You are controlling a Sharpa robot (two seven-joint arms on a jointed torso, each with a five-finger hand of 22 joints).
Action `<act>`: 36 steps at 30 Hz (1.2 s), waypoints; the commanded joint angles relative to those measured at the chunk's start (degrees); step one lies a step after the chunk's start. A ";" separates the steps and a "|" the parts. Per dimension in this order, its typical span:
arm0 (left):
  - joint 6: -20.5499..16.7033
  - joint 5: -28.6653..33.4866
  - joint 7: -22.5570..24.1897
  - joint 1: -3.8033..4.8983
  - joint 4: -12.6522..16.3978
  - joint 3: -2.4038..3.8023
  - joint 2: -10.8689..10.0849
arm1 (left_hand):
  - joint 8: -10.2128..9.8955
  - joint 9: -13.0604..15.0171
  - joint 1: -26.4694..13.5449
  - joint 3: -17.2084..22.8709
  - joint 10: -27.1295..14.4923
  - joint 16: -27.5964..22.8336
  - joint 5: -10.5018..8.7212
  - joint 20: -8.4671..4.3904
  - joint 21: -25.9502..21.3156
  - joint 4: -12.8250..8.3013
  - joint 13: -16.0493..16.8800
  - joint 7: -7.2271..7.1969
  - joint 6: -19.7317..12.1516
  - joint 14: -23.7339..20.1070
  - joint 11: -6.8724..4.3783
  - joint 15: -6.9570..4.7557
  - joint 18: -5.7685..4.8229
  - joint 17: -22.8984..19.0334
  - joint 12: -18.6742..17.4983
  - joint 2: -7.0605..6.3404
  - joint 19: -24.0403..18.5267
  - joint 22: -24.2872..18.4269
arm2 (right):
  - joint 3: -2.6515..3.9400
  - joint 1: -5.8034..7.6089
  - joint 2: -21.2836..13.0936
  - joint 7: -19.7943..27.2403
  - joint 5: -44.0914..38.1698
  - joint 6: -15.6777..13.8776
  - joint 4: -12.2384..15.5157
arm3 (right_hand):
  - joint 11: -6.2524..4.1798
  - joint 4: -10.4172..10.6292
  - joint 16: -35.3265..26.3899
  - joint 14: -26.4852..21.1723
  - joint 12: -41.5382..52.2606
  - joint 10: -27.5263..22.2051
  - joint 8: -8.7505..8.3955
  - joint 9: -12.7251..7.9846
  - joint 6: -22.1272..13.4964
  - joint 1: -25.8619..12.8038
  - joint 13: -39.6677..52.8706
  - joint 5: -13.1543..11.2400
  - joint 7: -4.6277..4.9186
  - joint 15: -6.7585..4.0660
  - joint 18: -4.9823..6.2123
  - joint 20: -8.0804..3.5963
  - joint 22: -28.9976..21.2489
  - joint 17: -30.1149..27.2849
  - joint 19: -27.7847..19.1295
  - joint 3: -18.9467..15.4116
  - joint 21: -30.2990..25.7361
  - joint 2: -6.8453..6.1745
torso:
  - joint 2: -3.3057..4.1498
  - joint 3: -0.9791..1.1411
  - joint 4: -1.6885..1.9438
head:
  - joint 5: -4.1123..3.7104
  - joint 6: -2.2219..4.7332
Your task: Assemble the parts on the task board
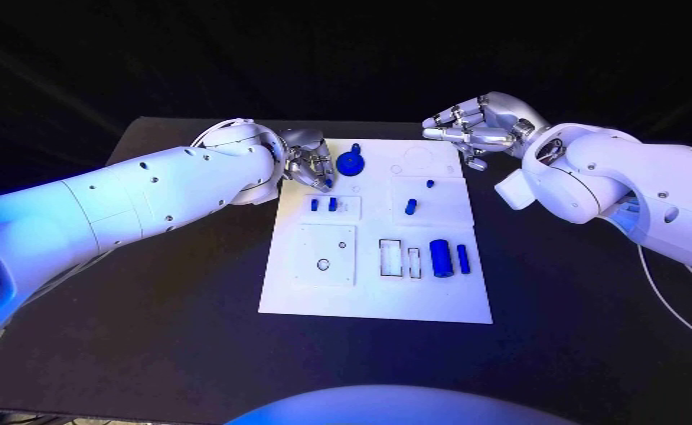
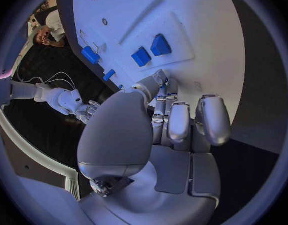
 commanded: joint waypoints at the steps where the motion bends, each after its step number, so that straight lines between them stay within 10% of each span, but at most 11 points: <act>1: 0.86 -0.85 -1.20 -0.09 -0.19 -0.06 0.04 | -0.62 -0.23 -0.55 0.48 -0.40 -0.03 0.01 0.06 -0.30 -0.15 -0.15 0.37 -0.64 1.41 0.58 0.38 -0.78 -0.10 -0.61 -0.08 0.79 1.27 | 0.00 -0.04 0.04 0.22 -0.47 0.86 0.09 | 0.06 -0.04 -0.24 2.44 -0.34 -0.53 0.38 -0.07 -0.36 0.17 -0.06 0.20 -0.03 0.33 1.10 0.02 -0.09 2.30 -0.57 -0.45 -0.31 0.40 | 0.01 -0.03 0.00 | 0.08 0.01; 24: 1.40 -0.87 -2.04 -0.09 -0.04 -0.06 -0.23 | -2.45 -1.21 -1.24 0.94 -1.54 0.15 0.00 0.73 -0.60 -0.53 -0.35 1.63 -3.03 1.24 1.61 1.21 -0.75 -0.45 -1.98 -0.94 0.58 1.27 | 0.00 -0.04 -0.08 -0.23 -0.72 0.68 0.04 | 0.08 -0.01 -0.40 2.38 -0.69 -0.80 0.41 -0.08 -0.42 0.22 -0.45 0.08 -0.02 0.34 1.17 0.02 -0.50 2.10 -0.75 -0.61 -0.56 0.44 | -0.02 0.02 -0.06 | 0.24 -0.03; 30: 0.18 -0.82 -2.11 -0.07 -0.39 -0.04 -0.73 | -3.15 -2.39 -1.29 1.60 -2.02 0.02 0.00 1.20 -0.95 -0.84 -0.42 2.61 -6.38 1.01 2.33 1.78 -0.70 -0.99 -2.61 -1.32 0.40 1.15 | 0.00 -0.04 -0.32 -3.19 -7.01 0.55 -0.78 | 0.34 -1.34 -9.27 -1.40 -18.55 -11.27 0.87 -0.10 -0.88 4.11 -15.90 -1.28 0.35 0.59 2.93 0.20 -11.29 -7.86 -5.73 -0.79 -7.95 1.28 | -0.08 0.00 0.00 | 0.17 0.09; 36: -7.01 2.46 1.54 -0.04 -0.83 -0.03 -1.87 | -2.70 -3.08 -0.28 3.65 -3.90 -5.61 0.01 1.60 -10.48 -1.58 -0.84 2.41 -7.36 -1.99 2.60 2.06 1.21 -8.75 -3.56 -0.64 -3.00 -5.09 | 0.01 -0.04 -0.46 -7.29 -23.37 1.10 -1.77 | 0.90 -4.62 -12.85 -0.87 -35.11 -9.89 1.75 -0.04 1.67 9.77 -32.10 -4.41 0.59 0.78 3.00 0.25 -12.23 -11.51 -4.29 1.78 -9.17 1.37 | -0.13 0.06 -0.04 | 0.16 0.58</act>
